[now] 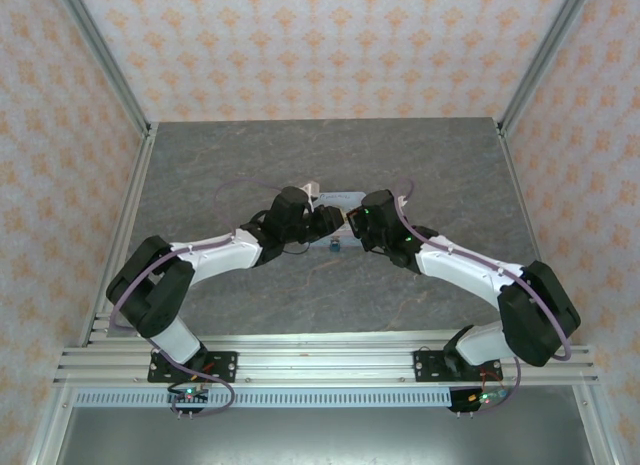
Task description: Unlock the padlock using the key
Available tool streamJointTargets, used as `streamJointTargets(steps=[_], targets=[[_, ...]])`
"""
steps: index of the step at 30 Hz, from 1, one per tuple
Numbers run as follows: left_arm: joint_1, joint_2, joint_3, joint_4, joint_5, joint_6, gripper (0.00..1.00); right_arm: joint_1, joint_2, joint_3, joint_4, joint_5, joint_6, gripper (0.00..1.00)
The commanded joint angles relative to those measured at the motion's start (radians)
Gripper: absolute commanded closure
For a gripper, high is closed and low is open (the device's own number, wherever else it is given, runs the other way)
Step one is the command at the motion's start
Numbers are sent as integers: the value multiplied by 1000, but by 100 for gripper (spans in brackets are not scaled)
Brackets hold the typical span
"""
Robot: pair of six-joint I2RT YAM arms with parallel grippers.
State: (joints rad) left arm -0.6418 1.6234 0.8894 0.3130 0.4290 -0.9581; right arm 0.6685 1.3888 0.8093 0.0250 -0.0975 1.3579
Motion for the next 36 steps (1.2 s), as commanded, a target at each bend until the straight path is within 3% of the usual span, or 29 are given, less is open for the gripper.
streamJointTargets(steps=[1,16,24,30,32,33,34,36], targets=[[-12,14,22,31,-22,25,77,-5,4,-16,26,6,13,100],[-18,8,-12,40,-33,23,76,-6,6,-19,29,13,16,100],[-17,8,-11,35,-35,26,86,-5,5,-25,30,18,17,100],[-17,8,-21,34,-40,24,100,-6,10,-27,38,17,21,100],[-17,7,-22,35,-41,24,100,-7,7,-27,41,15,18,100],[-17,6,-23,36,-40,28,100,-12,5,-27,44,10,13,99],[-18,5,-23,34,-39,31,100,-19,0,-28,46,3,7,90],[-15,-3,-18,22,-34,52,100,-44,-24,-37,52,-16,-14,66]])
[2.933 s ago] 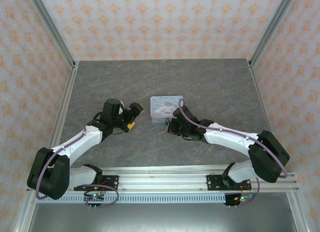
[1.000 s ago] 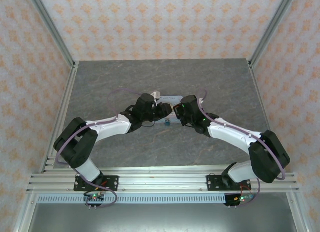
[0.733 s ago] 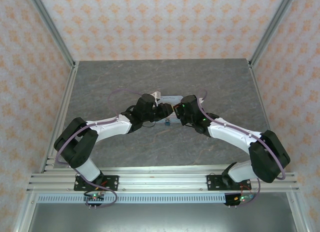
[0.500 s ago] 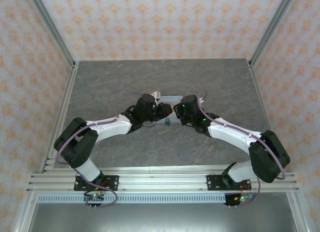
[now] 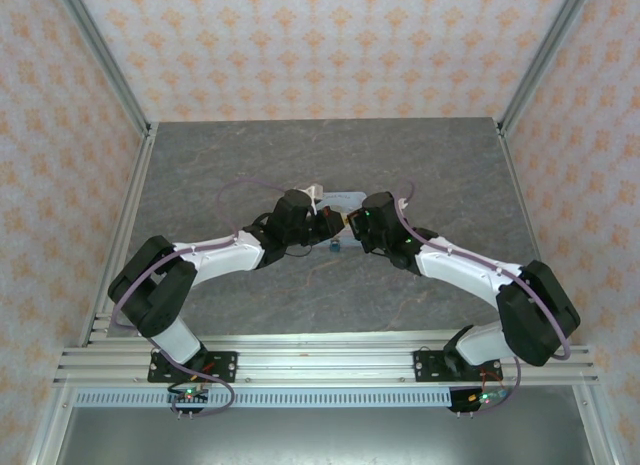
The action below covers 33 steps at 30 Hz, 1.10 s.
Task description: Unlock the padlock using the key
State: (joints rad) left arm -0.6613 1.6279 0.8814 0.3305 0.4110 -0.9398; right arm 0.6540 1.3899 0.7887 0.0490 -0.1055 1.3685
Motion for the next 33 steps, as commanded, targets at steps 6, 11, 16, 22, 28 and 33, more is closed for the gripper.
streamJointTargets(steps=[6,11,16,22,28,33], targets=[[55,-46,36,-65,79,108,100,-162,-167,-64,-4,-130,-201,52],[115,-28,107,-129,238,175,100,-290,-189,-115,115,-354,-385,34],[133,-3,185,-197,364,246,100,-311,-201,-145,214,-429,-541,28],[135,41,268,-270,475,307,100,-326,-197,-175,378,-561,-613,36],[135,59,299,-273,520,306,100,-328,-164,-190,496,-672,-631,47],[133,61,309,-273,534,302,100,-327,-131,-193,531,-721,-627,53]])
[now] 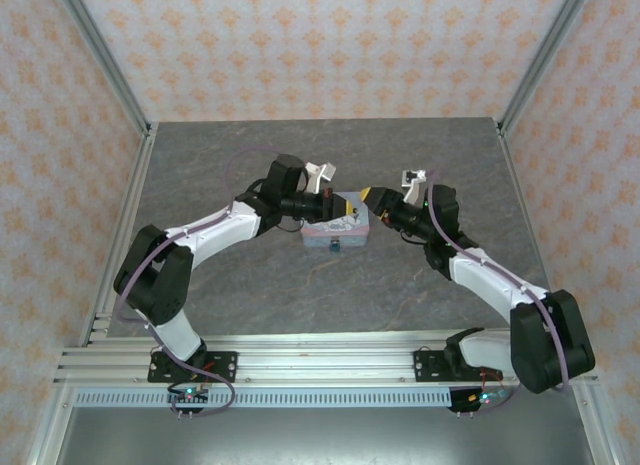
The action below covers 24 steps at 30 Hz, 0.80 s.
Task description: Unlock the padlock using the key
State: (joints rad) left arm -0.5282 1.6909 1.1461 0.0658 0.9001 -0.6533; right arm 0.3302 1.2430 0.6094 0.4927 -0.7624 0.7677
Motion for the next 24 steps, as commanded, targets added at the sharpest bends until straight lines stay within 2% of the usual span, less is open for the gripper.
streamJointTargets(steps=[1,12,24], targets=[[0,-3,43,-5,47,15,100,-3,21,-15,90,-66,-24,53],[0,-19,35,42,58,-13,100,-4,88,-46,220,-139,35,63],[0,-23,42,61,40,-28,100,-4,68,-88,296,-169,80,74]])
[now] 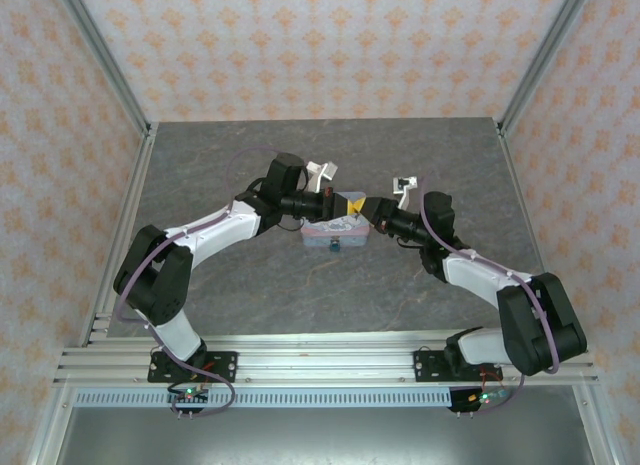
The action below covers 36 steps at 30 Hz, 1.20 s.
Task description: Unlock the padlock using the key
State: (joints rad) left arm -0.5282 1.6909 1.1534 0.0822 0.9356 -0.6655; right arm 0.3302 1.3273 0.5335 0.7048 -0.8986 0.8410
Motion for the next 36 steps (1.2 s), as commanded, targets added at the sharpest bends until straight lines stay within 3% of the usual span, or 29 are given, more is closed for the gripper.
streamJointTargets(steps=[1,12,17,19,20,23,26,30,36], targets=[[0,-21,35,45,4,-17,100,-4,-19,-14,85,-33,9,74],[-1,-16,42,51,-3,-25,100,-4,-22,-25,100,-20,18,100],[-5,-9,48,29,-33,-32,100,-4,-23,-26,113,-11,38,100],[0,-13,37,51,-74,-77,80,-3,-32,-30,94,14,35,100],[6,-19,25,71,-110,-125,65,-3,-41,-35,74,38,28,100],[28,-60,-34,176,-219,-313,37,-4,-78,-46,-18,113,-12,100],[33,-109,-69,185,-327,-464,31,-4,-121,-53,-100,187,-54,100],[31,-140,-79,89,-389,-647,31,13,-194,-39,-224,293,-141,100],[2,-156,-111,26,-427,-844,36,158,-324,3,-413,628,-367,100]])
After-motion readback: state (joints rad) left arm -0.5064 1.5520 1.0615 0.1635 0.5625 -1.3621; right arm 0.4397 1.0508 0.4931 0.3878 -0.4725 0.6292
